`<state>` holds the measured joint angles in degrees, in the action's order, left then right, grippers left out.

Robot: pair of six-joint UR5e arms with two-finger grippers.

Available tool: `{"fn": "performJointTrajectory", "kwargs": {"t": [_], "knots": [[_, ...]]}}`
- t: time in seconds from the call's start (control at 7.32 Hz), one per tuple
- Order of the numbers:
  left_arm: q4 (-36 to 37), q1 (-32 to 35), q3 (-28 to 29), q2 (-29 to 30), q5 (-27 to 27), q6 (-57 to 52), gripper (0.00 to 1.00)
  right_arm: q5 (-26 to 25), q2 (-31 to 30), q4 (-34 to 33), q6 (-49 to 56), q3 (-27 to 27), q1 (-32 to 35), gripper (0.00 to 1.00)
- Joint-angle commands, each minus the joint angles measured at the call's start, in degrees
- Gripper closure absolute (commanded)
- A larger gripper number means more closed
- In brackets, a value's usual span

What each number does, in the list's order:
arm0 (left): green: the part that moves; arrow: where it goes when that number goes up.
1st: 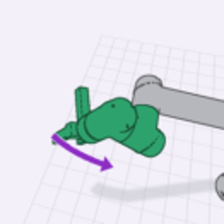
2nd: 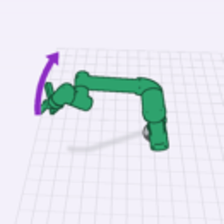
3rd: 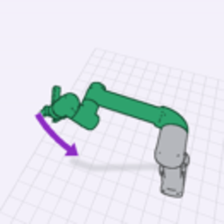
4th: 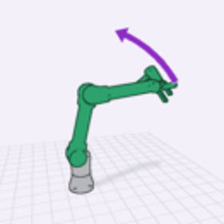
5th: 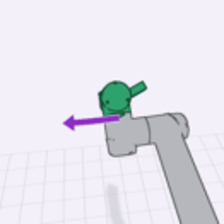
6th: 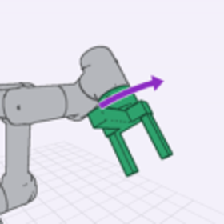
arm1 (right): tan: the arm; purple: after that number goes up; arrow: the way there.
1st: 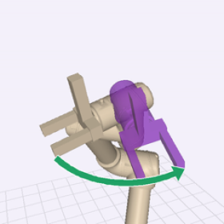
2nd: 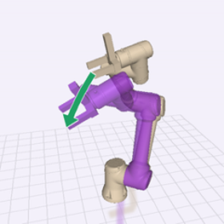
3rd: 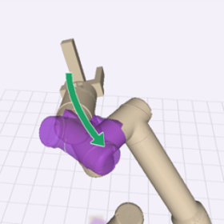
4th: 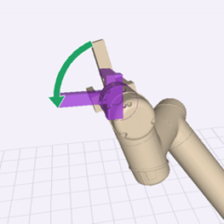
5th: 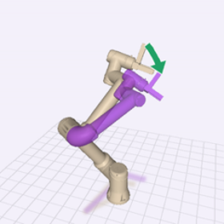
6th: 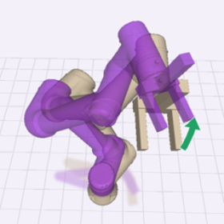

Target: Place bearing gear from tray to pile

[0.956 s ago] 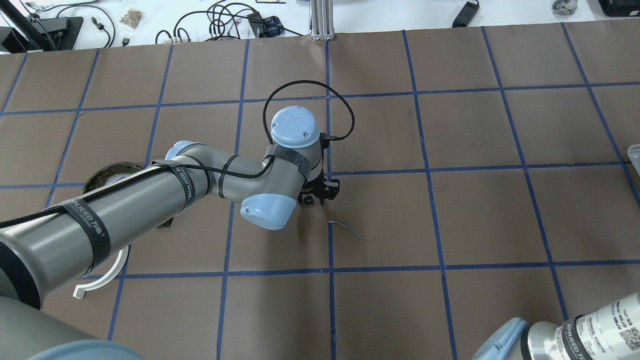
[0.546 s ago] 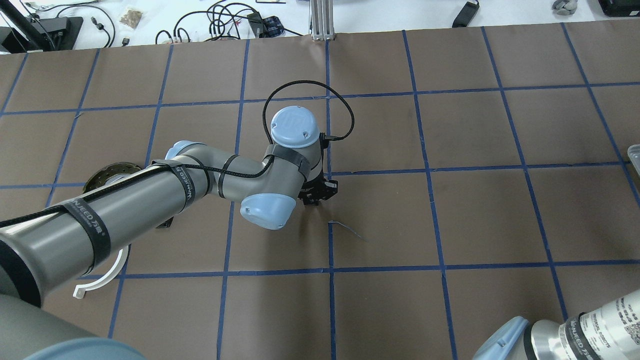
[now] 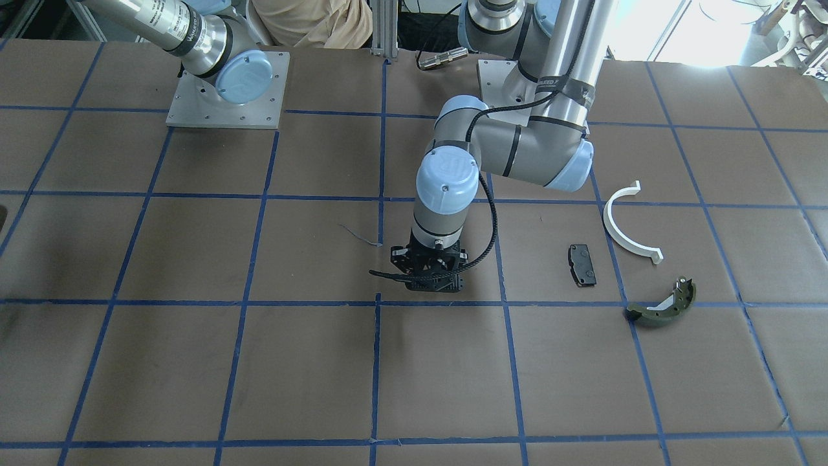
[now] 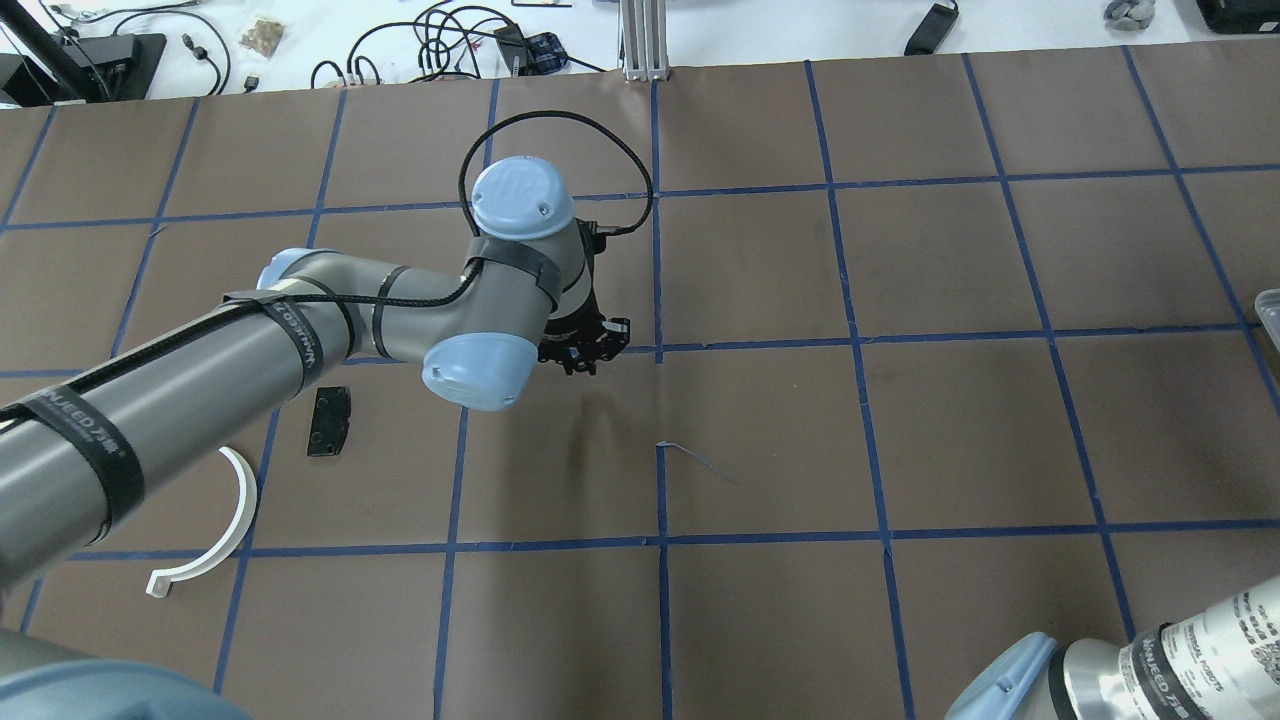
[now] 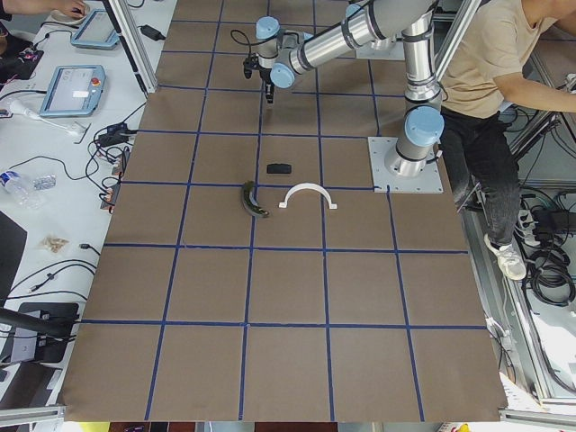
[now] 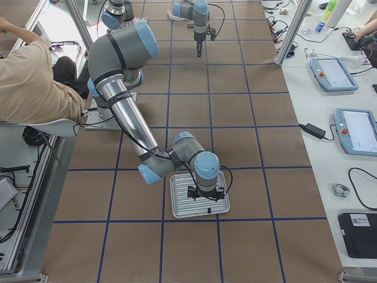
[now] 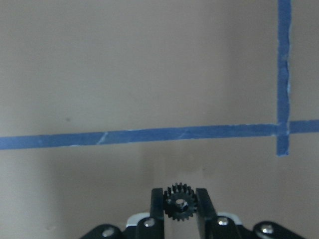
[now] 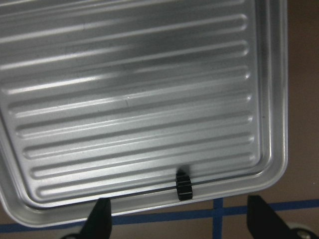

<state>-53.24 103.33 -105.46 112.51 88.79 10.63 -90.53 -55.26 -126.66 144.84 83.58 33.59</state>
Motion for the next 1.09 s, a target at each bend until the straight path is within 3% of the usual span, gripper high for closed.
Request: {"fn": "performJointTrajectory", "kwargs": {"t": [0.0, 0.27, 0.41, 0.68, 0.96], "knots": [[-6.3, -9.2, -0.2, -4.2, 0.7, -12.5, 1.00, 0.4, 1.9, 2.6, 2.2, -2.2, 0.0, 0.05], [-8.2, -21.9, -2.5, -5.3, 1.8, -30.1, 1.00, 0.4, 1.9, 2.5, 7.1, -2.7, 0.0, 0.10], [-8.2, -27.3, -2.7, -3.9, 5.6, -33.3, 1.00, 0.4, 2.1, 2.7, 8.1, -3.2, 0.0, 0.10], [-6.9, -33.2, -2.9, -2.3, 6.1, -41.3, 1.00, 0.7, 4.6, 2.4, 11.5, -3.7, 0.0, 0.09], [-3.8, -34.2, -2.7, -0.6, 5.9, -41.3, 1.00, 1.1, 5.5, 2.4, 11.6, -3.8, -0.1, 0.09]]}}
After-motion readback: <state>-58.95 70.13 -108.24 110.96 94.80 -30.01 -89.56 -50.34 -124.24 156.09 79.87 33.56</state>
